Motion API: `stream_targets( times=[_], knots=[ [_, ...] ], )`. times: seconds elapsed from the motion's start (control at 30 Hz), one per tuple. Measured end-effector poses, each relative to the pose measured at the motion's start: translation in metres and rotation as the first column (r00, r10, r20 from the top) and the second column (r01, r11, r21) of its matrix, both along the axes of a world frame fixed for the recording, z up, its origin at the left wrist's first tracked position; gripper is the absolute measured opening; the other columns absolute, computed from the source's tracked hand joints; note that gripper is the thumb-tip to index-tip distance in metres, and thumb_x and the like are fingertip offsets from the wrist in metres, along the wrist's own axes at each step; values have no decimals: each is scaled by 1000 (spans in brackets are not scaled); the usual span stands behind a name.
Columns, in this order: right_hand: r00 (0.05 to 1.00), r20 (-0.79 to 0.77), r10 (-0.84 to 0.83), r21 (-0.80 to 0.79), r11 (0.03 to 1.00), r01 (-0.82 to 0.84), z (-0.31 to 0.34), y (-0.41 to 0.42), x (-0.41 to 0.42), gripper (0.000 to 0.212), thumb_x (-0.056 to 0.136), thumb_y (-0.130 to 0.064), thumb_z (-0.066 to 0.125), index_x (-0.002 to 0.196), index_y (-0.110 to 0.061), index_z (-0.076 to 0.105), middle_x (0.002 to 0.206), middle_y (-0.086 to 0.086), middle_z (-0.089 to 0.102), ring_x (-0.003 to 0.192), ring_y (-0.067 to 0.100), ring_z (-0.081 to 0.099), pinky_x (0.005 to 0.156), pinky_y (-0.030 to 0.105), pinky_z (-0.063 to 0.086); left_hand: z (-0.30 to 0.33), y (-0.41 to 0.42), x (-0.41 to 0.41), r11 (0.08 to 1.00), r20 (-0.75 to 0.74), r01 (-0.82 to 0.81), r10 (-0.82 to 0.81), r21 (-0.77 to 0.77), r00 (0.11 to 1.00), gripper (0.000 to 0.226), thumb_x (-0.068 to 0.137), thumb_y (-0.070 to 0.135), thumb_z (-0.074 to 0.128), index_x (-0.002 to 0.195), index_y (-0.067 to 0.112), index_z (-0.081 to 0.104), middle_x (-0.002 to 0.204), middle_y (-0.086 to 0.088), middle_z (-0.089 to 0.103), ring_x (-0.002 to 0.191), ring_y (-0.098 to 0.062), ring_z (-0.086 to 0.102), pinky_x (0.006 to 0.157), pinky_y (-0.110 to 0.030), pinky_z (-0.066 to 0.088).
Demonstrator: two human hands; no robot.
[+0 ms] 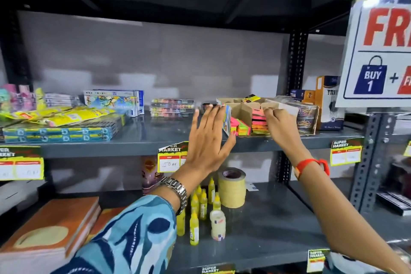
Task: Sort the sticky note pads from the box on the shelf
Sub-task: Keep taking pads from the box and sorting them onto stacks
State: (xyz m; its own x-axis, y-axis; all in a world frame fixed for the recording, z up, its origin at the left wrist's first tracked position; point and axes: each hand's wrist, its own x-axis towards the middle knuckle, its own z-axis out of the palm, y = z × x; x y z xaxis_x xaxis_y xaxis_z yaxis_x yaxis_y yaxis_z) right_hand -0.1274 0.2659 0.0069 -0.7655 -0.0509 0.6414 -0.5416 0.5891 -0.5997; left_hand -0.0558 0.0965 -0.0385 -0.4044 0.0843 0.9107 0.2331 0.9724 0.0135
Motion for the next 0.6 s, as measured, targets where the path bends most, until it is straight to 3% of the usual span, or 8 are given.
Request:
stream_targets(
  times=[0.13, 0.27, 0.33, 0.43, 0.5, 0.6],
  knots=[
    [1000, -20, -1, 145, 989, 4, -3, 8, -5, 21, 92, -7, 51, 107, 2, 63, 101, 26, 68, 95, 39, 61, 87, 45, 50, 6, 12, -7, 998, 54, 39, -42, 52, 998, 66, 93, 46, 34, 144, 4, 35, 148, -13, 40, 139, -25, 31, 118, -41, 15],
    [999, -30, 25, 103, 994, -22, -8, 13, -5, 41, 87, -14, 64, 126, -3, 54, 119, 27, 61, 108, 40, 58, 96, 45, 45, 6, 15, -9, 997, 122, -53, 46, 56, 991, 69, 91, 47, 32, 141, 0, 37, 147, -17, 41, 137, -29, 33, 117, -46, 15],
    [1000, -1, 17, 107, 994, -17, -12, 16, -4, 53, 86, -17, 66, 133, -6, 44, 125, 27, 55, 112, 42, 54, 97, 46, 43, 8, 17, -16, 992, 182, -120, 110, 45, 977, 69, 95, 49, 33, 145, 2, 31, 151, -16, 35, 140, -27, 28, 118, -44, 6],
    [1000, 14, -4, 145, 989, 2, -13, 11, 0, 67, 82, -6, 69, 139, -5, 34, 122, 31, 55, 111, 44, 53, 94, 43, 42, 6, 19, -30, 976, 258, -198, 169, 91, 951, 74, 96, 54, 31, 148, 2, 23, 153, -15, 32, 140, -24, 28, 118, -43, -7],
    [999, -13, -49, 168, 984, 51, -12, 9, -4, 73, 81, -3, 69, 142, -7, 30, 124, 34, 51, 113, 45, 50, 96, 42, 40, 7, 23, -38, 967, 288, -237, 200, 98, 937, 82, 91, 60, 21, 148, 1, 24, 148, -14, 41, 135, -22, 38, 117, -43, -12],
    [999, -19, -41, 120, 992, 43, -13, 11, -7, 70, 78, -9, 74, 138, -10, 38, 121, 27, 58, 111, 39, 54, 94, 38, 42, 4, 25, -42, 968, 291, -230, 193, 99, 937, 86, 84, 63, 14, 143, 3, 34, 128, -11, 61, 119, -21, 55, 115, -47, -14]
  ],
)
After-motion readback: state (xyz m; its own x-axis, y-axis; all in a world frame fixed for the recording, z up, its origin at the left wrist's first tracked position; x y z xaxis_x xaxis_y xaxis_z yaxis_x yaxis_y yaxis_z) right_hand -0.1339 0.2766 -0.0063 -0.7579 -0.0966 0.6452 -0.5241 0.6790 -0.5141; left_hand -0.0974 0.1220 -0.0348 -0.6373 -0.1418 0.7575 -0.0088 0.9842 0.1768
